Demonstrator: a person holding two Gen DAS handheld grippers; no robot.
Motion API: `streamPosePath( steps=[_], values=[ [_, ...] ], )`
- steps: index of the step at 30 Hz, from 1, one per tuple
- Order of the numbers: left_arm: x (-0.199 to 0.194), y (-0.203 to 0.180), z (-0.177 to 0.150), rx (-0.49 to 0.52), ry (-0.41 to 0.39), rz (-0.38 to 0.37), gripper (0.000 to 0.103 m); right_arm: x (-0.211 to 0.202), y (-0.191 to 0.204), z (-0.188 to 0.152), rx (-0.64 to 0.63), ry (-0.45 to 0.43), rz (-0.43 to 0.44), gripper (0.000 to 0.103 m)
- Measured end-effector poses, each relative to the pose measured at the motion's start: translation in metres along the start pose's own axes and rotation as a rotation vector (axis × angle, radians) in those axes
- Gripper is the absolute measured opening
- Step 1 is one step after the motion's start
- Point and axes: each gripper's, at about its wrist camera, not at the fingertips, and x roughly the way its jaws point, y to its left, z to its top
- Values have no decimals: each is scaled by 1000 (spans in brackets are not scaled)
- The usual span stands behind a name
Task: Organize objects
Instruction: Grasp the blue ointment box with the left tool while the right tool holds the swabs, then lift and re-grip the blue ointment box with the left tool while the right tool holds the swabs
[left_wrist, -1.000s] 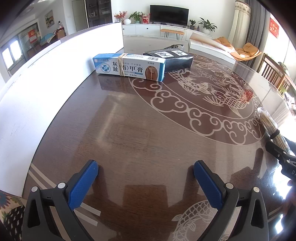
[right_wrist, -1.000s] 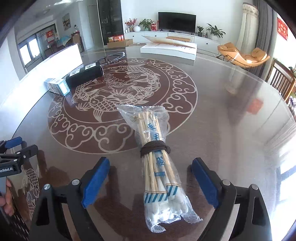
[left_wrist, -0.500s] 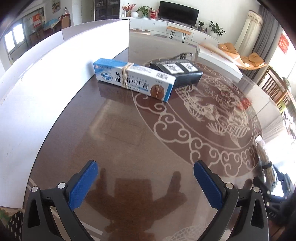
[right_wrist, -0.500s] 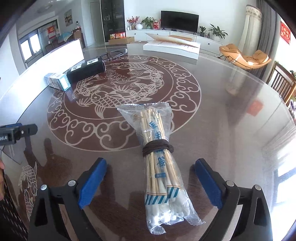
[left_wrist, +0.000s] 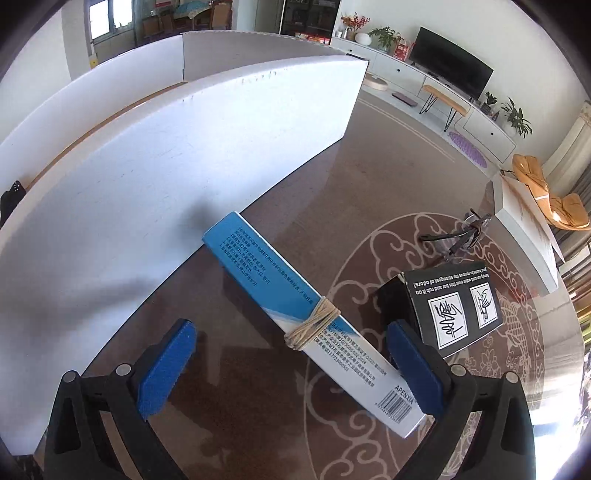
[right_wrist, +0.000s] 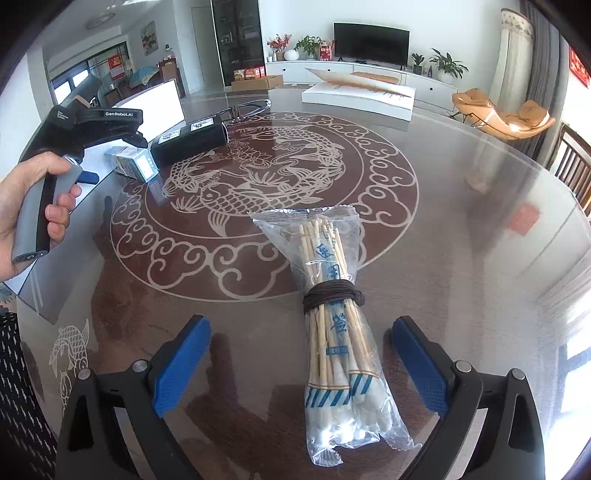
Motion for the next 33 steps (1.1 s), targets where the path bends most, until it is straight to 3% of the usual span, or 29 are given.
streamPosePath(
  steps=[3, 6, 8, 9, 11, 17, 22, 24, 26, 30, 33],
  values=[
    [2, 7, -8, 16, -22, 18, 103, 0, 0, 0, 0, 0, 0, 99],
    [-1, 11, -14, 52, -61, -30, 102, 0, 1, 0, -3, 1, -3, 99],
    [-6, 15, -17, 80, -114, -42, 69, 0, 1, 0, -4, 2, -5, 99],
    [-7, 18, -18, 98, -131, -47, 62, 0, 1, 0, -5, 2, -5, 99],
    [-9, 25, -21, 132, -145, -50, 22, 0, 1, 0, -6, 3, -6, 99],
    [-34, 50, -62, 165, -102, -148, 22, 2, 2, 0, -15, 9, -26, 99],
    [-55, 42, -116, 221, 45, -485, 22, 2, 2, 0, -11, 12, -43, 99],
    [-59, 32, -130, 282, 78, -555, 22, 3, 2, 0, -11, 14, -50, 99],
    [-59, 26, -132, 303, 95, -585, 23, 3, 2, 0, -13, 15, -54, 99],
    [-53, 40, -126, 208, 114, -642, 23, 3, 1, 0, -5, 16, -62, 99],
    [-59, 52, -126, 177, 79, -588, 24, 3, 1, 0, -4, 16, -62, 100]
  ],
)
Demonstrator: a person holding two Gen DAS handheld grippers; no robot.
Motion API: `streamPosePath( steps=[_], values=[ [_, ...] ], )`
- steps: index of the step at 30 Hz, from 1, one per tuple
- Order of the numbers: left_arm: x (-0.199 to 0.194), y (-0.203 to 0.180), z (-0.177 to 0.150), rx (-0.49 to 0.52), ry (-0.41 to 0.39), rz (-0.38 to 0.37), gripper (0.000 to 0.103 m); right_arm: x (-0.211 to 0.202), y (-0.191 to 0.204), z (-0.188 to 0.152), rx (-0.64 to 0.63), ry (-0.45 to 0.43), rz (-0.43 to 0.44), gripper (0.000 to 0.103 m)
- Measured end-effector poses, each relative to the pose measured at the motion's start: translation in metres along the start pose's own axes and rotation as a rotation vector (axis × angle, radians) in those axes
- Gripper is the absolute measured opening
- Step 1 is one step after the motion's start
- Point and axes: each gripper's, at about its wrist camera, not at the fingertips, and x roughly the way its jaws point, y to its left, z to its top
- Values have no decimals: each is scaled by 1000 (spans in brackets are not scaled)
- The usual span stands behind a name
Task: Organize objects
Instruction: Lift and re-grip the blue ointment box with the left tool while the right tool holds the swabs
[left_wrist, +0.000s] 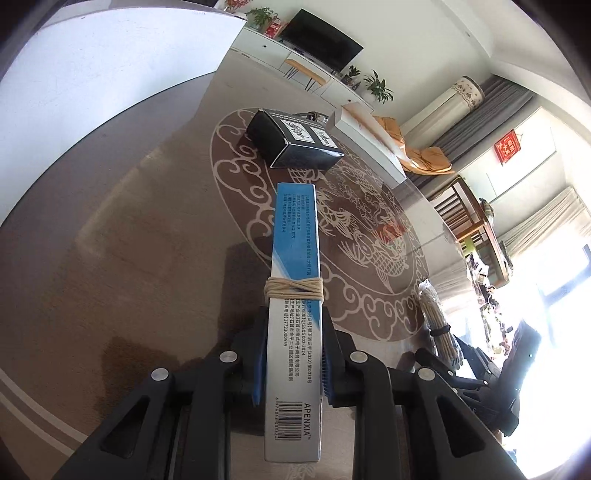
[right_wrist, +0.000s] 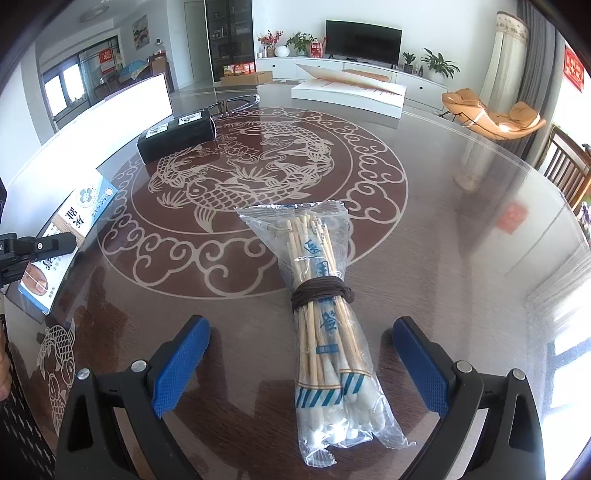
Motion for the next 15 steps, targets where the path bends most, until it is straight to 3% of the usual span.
streamPosePath(
  steps=[3, 5, 7, 15],
  values=[
    [-2, 0, 5, -1, -33, 35, 43, 0, 0, 0, 0, 0, 0, 100],
    [-8, -2, 6, 17, -61, 85, 76, 0, 0, 0, 0, 0, -1, 100],
    [-10, -5, 6, 31, -83, 168, 88, 0, 0, 0, 2, 1, -1, 100],
    [-23, -2, 10, 39, -135, 275, 88, 1, 0, 0, 4, 3, -3, 101]
  ],
)
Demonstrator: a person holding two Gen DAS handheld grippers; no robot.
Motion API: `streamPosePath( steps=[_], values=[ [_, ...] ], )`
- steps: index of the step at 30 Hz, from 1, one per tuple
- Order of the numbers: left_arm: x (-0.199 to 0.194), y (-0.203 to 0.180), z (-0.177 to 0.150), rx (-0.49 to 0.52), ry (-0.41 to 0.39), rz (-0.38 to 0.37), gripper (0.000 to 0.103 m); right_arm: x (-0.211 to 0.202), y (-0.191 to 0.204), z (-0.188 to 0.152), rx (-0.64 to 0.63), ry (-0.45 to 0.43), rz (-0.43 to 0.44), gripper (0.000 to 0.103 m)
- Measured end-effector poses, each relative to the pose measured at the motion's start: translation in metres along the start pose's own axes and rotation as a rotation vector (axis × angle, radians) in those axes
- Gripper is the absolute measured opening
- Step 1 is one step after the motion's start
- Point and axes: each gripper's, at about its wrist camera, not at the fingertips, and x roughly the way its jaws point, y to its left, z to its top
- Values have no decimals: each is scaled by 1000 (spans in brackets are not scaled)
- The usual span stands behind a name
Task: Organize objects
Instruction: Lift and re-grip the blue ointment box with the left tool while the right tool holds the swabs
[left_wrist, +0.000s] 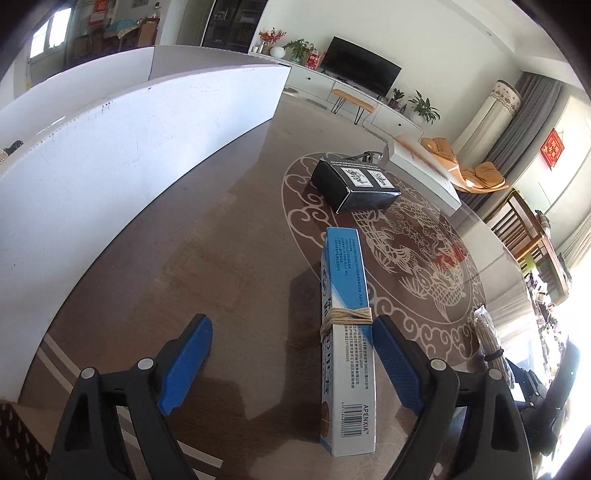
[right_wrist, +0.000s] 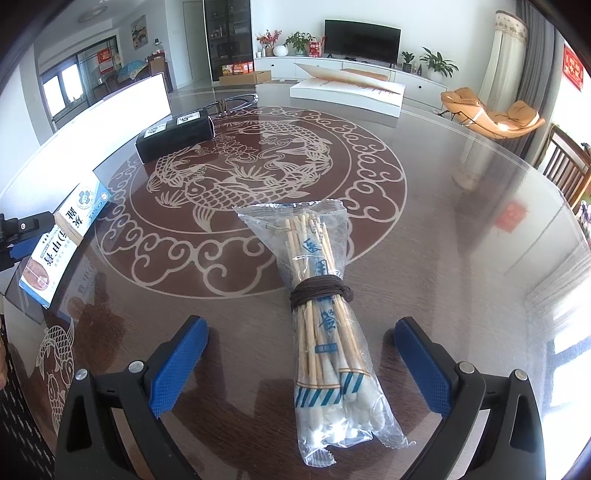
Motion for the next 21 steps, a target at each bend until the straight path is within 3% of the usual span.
streamPosePath(
  steps=[12, 21],
  values=[
    [-15, -53, -11, 282, -93, 90, 88, 0, 0, 0, 0, 0, 0, 101],
    [-27, -67, -17, 349, -140, 84, 88, 0, 0, 0, 0, 0, 0, 101]
  ],
)
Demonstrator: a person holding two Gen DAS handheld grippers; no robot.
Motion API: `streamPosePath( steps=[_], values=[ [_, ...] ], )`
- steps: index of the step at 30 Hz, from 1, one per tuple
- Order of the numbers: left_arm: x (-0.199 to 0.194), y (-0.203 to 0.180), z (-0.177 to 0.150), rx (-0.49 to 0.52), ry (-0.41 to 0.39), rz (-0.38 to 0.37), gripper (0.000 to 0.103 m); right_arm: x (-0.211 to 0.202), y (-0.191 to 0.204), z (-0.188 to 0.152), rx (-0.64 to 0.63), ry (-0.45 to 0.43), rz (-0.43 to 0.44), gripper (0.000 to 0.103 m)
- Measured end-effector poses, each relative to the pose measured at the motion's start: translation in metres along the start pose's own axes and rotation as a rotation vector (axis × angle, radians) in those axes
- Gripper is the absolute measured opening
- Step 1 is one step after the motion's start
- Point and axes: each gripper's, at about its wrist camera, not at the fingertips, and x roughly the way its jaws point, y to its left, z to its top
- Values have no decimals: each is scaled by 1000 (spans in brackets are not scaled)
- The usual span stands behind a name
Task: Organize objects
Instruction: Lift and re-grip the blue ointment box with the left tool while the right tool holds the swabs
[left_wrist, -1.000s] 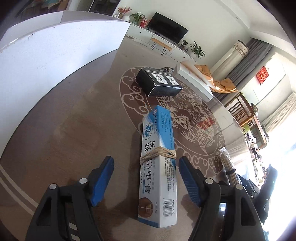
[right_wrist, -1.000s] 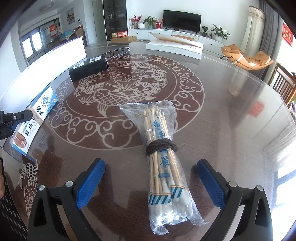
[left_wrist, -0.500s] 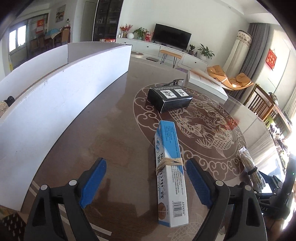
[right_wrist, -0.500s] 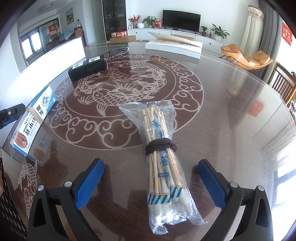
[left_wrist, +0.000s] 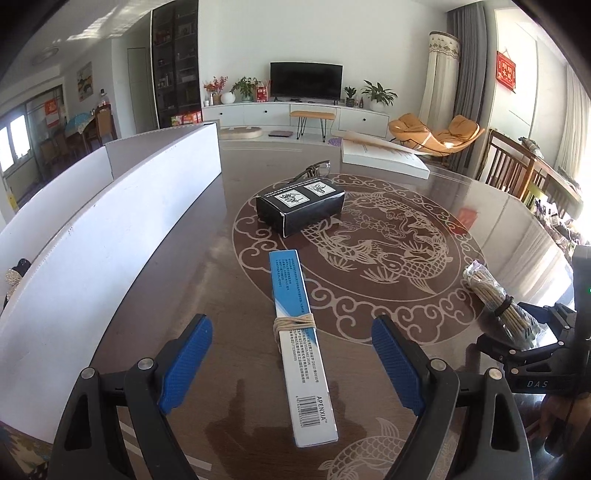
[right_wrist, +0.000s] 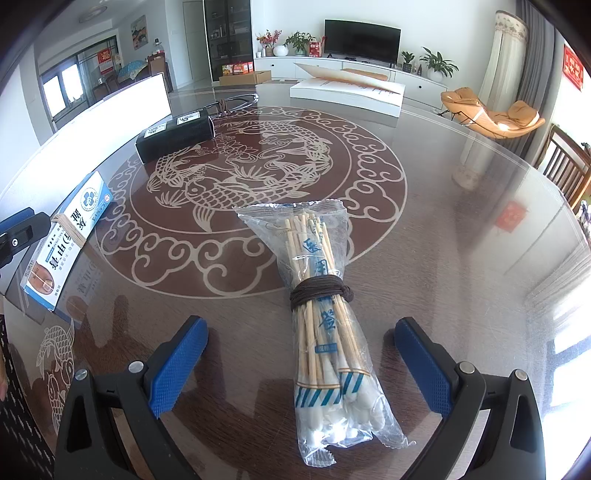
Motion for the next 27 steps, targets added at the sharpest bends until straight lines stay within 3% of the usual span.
streamPosePath(
  steps=[3, 9, 12, 15, 18, 22, 24, 27],
  values=[
    [-13, -22, -4, 84, -47, -36, 88, 0, 0, 0, 0, 0, 0, 101],
    [-24, -91, -25, 420, -115, -45, 88, 0, 0, 0, 0, 0, 0, 102],
    [-26, -99, -29, 474, -139, -15, 88, 0, 0, 0, 0, 0, -1, 102],
    [-17, -83, -21, 400, -105, 16, 88, 0, 0, 0, 0, 0, -1, 102],
    [-1, -52, -10, 251, -34, 45, 88, 0, 0, 0, 0, 0, -1, 102],
    [37, -8, -8, 47, 156, 51, 88, 0, 0, 0, 0, 0, -1, 102],
    [55, 8, -14, -22, 233, 88, 88, 0, 0, 0, 0, 0, -1, 102],
    [50, 21, -14, -89, 208, 85, 89, 0, 0, 0, 1, 0, 0, 102]
  ],
)
